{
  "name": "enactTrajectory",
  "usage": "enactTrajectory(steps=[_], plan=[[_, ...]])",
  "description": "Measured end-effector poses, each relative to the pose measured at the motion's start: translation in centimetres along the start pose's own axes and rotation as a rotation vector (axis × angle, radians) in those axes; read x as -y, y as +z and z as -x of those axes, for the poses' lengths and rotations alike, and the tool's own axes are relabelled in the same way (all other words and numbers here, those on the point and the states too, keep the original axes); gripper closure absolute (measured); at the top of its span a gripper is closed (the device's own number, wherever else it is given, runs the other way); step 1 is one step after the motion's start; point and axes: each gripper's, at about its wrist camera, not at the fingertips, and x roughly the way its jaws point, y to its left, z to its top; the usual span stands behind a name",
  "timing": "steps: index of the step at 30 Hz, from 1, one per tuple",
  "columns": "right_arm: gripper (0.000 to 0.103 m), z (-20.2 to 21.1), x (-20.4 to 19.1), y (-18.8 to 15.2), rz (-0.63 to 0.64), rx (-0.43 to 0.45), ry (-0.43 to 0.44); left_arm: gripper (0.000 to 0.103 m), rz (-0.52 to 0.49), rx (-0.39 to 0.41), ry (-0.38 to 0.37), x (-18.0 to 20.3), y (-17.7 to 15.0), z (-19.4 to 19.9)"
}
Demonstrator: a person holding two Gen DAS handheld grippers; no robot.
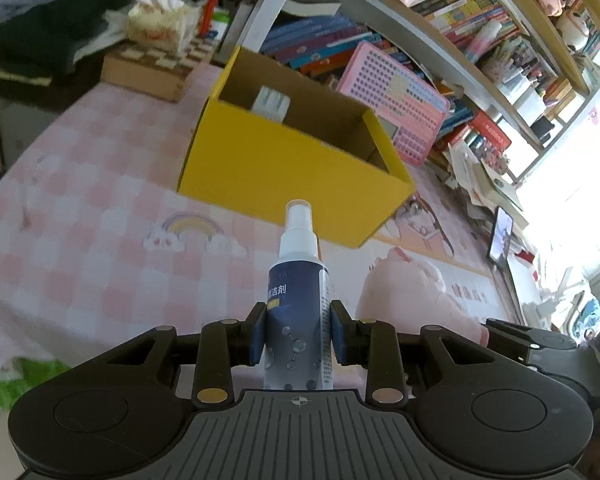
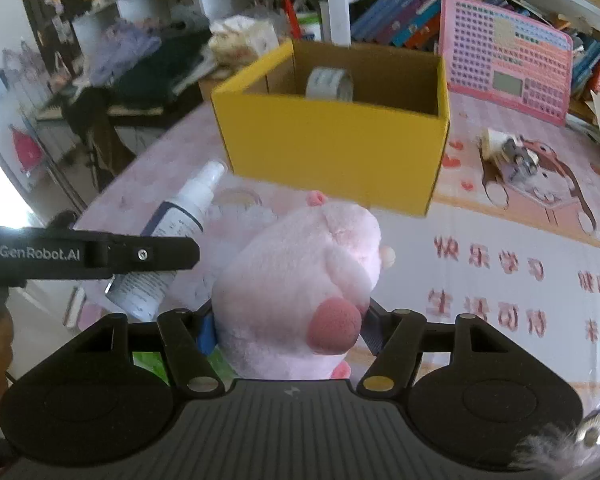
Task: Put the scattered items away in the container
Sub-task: 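Lift the spray bottle and pink plush and carry them toward the yellow box, then lower the spray bottle into the box with the left tool while the right tool releases the plush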
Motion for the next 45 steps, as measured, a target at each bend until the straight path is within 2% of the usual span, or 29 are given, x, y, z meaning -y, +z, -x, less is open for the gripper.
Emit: enactTrajectory(steps=[9,18,22,26,32,35,40,42,45], plan=[[0.039,-0.7,2.2,4.5,0.041,0.126,0.031,0.072,-0.039,0.06,0.01,1.7,4.2,-1.6],[0.039,-0.3,5.9,9.9,-0.027,0.258,0.059,0.072,-0.084,0.133,0.015,3.5,9.9,-3.4],[0.039,-1.2,6.5,12.6,0.02,0.298,0.04,0.072,-0.118,0.149,0.054,3.9,12.1,-5.0],[0.039,-3.4,6.8,14.7,0.094,0.302,0.01,0.072,-0.124,0.139,0.111,3.5,13.7,-7.0],[0.038,-8.5,6.7,17.3,0.253,0.266,-0.041,0.072,-0.173,0.084,0.204,2.5,15.3,-10.2],[0.039,-11.7,7.2,18.4,0.313,0.178,-0.072,0.072,-0.189,0.051,0.235,2.0,15.7,-11.7],[0.039,-15.9,7.4,18.6,0.403,0.045,-0.093,0.072,-0.217,-0.021,0.277,1.2,15.5,-14.2],[0.039,-17.1,7.1,18.5,0.438,-0.004,-0.089,0.072,-0.292,-0.026,0.321,1.8,15.3,-14.9],[0.039,-18.5,6.4,18.3,0.49,-0.078,-0.082,0.072,-0.31,-0.031,0.336,1.9,15.5,-15.4]])
